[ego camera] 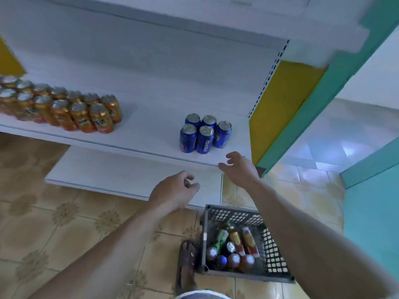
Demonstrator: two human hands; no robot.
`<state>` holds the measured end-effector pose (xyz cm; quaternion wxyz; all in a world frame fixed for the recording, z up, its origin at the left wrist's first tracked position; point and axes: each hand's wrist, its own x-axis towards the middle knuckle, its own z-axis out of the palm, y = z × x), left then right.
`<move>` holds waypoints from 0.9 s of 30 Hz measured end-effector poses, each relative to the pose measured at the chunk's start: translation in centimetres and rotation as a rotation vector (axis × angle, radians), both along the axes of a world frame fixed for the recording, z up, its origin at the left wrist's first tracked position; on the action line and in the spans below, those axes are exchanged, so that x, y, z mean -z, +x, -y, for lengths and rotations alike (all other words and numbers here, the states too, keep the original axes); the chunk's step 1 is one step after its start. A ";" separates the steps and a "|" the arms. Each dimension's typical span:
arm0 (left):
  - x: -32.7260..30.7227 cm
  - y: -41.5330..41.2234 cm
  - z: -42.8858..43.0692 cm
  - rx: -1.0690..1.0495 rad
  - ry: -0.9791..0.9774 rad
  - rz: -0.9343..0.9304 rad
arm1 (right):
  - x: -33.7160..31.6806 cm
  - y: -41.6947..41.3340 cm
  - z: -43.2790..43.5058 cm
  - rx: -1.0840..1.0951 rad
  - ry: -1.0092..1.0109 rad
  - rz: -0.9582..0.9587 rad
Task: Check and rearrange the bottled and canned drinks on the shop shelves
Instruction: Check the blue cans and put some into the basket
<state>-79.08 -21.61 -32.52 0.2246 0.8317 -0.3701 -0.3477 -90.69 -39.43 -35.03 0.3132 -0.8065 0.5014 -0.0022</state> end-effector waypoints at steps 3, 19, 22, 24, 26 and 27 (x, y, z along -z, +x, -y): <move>-0.5 2.4 2.5 -0.023 0.006 0.029 | 0.1 3.2 2.7 0.036 0.027 0.063; 2.0 8.6 11.0 -0.024 0.178 0.070 | 8.1 13.4 8.2 0.262 0.147 0.229; 2.2 9.4 11.2 -0.001 0.181 0.051 | 8.0 13.9 8.4 0.309 0.166 0.267; 2.3 10.1 11.1 0.015 0.163 0.043 | 7.9 13.8 8.2 0.337 0.184 0.301; 2.3 10.9 11.1 0.039 0.132 0.025 | 7.3 12.9 7.4 0.375 0.183 0.387; 2.3 11.3 11.1 0.053 0.108 0.006 | 6.7 12.4 6.9 0.392 0.179 0.449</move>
